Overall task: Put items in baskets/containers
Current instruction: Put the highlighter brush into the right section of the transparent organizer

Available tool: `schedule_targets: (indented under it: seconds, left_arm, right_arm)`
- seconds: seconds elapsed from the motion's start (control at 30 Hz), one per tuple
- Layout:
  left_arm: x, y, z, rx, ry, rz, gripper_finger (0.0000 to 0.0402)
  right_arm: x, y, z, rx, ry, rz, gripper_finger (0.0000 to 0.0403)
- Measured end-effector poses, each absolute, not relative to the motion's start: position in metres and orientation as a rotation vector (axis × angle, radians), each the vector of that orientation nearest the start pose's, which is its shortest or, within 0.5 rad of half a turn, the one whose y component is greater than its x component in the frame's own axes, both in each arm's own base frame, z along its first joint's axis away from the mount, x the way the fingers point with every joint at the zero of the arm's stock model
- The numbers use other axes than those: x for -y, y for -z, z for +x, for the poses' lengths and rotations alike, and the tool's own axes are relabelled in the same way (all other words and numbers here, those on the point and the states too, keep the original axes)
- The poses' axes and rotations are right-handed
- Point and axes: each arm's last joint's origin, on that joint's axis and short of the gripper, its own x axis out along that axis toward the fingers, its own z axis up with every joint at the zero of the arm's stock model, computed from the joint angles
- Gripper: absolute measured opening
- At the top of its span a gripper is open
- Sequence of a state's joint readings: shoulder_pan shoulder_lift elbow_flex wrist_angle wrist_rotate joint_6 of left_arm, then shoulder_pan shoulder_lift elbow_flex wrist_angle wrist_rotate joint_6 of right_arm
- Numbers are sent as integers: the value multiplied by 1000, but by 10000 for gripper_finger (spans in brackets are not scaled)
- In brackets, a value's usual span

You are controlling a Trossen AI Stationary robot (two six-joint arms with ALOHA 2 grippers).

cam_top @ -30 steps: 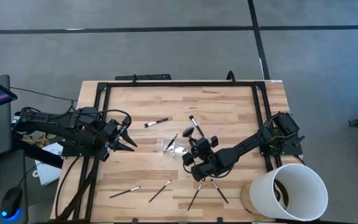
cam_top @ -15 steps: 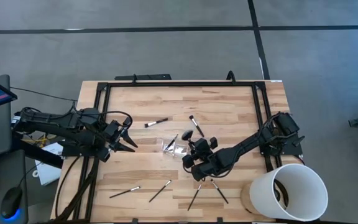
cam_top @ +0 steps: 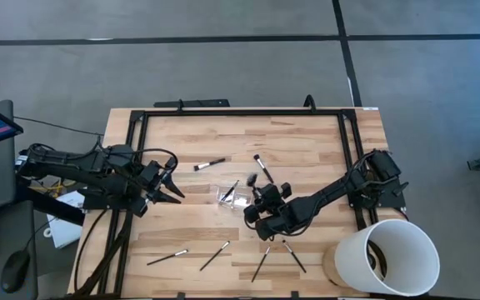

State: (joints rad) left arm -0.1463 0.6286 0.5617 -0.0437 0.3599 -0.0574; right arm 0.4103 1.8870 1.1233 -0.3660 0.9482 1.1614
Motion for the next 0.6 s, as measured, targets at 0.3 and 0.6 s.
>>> schedule_targets:
  seconds: [0.3,0.6]
  left_arm:
    - [32,-292,146,-125,502,-68,81]
    - [30,-293,147,-99,474,-30,81]
  right_arm:
    - [-121,-151,334,-489,873,329,118]
    - [-118,-151,335,-509,870,300,111]
